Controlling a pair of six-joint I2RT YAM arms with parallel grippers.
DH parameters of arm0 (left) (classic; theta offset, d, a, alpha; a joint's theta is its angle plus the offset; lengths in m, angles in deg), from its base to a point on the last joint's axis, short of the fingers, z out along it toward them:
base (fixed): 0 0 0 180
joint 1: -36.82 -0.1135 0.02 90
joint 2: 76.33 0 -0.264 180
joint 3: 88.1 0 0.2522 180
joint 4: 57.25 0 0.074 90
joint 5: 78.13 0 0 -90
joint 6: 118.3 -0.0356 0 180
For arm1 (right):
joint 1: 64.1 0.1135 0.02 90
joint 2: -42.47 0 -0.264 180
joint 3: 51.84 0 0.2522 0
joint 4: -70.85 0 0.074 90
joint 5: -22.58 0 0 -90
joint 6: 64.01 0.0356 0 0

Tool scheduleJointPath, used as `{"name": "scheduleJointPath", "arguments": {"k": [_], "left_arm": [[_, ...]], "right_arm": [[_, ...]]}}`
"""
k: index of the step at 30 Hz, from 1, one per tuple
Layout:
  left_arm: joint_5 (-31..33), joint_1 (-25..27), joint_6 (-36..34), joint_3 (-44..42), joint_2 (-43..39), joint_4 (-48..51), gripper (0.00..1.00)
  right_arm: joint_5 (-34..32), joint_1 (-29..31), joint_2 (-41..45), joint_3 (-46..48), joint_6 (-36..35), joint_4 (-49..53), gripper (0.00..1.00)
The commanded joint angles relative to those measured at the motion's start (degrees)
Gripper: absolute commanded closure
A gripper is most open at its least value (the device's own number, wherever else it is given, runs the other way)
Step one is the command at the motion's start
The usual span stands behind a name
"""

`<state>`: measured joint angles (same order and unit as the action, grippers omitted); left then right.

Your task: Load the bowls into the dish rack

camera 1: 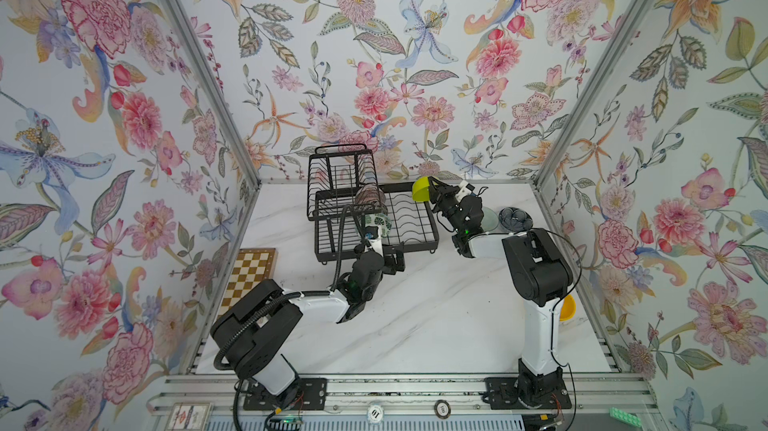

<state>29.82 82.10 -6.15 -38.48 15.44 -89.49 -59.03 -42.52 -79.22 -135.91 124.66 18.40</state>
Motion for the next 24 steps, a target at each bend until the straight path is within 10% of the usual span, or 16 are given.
{"name": "scheduleJointPath", "arguments": {"k": [1,24], "left_arm": [[-1.69,-0.68,-1.18,-1.37,2.31,-9.29,0.01],[0.37,-1.16,-2.96,-1.39,7.03,-12.19,0.01]], "right_arm": [[1.41,0.64,-1.48,-4.56,-1.29,-0.77,1.00],[-0.86,2.15,-17.46,-19.48,4.18,1.37,1.00]]}}
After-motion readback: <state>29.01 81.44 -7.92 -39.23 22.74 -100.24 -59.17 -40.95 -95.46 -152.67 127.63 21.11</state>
